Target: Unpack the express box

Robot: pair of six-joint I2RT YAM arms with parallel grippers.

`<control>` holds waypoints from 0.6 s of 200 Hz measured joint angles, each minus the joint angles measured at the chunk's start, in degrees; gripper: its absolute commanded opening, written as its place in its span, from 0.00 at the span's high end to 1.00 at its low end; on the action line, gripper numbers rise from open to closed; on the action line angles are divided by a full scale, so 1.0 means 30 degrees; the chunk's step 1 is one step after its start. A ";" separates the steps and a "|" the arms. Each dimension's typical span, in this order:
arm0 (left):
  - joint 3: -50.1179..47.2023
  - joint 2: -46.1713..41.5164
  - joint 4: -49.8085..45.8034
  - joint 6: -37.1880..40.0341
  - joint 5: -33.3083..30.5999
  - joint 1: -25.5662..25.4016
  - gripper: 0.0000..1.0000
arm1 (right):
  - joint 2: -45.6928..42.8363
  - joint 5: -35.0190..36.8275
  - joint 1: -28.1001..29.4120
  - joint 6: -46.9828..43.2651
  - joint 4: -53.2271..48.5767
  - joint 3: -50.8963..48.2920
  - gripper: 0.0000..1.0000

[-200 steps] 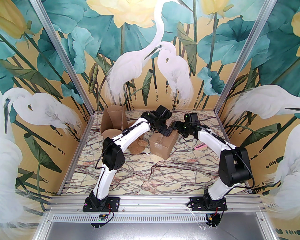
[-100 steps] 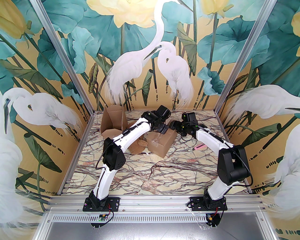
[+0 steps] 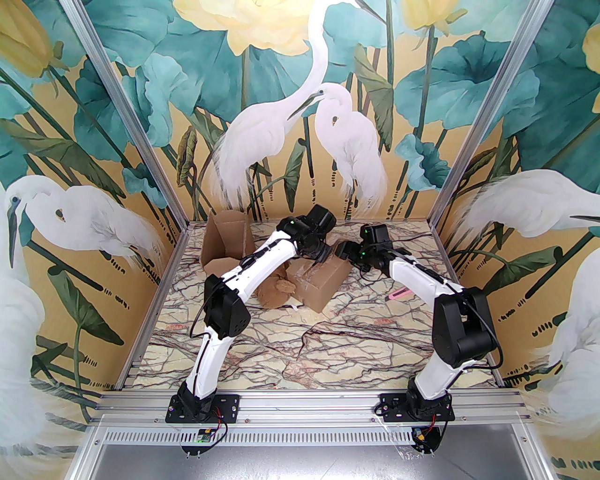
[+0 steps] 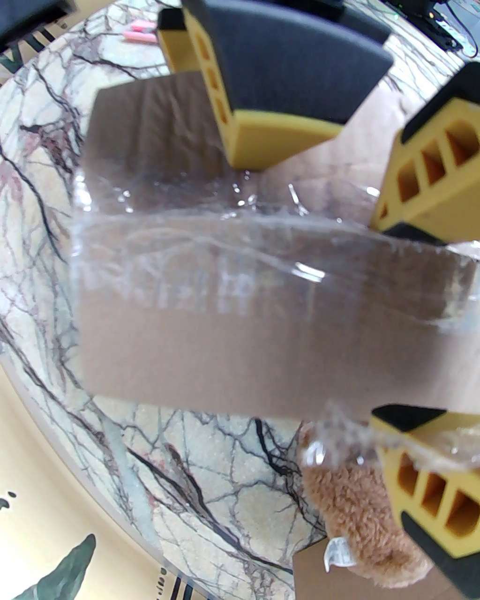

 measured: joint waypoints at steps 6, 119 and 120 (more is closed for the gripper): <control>0.0117 0.0000 -0.0044 -0.0066 0.0299 0.0146 0.43 | 0.0000 0.0000 0.0015 -0.0015 0.0007 0.0000 0.32; 0.0641 0.0044 -0.0357 0.0860 0.2557 0.1122 0.36 | 0.0189 0.0000 0.0153 -0.0277 -0.0080 0.0357 0.32; 0.0641 0.0044 -0.0357 0.0882 0.2528 0.1100 0.35 | 0.0189 -0.0007 0.0153 -0.0277 -0.0080 0.0357 0.32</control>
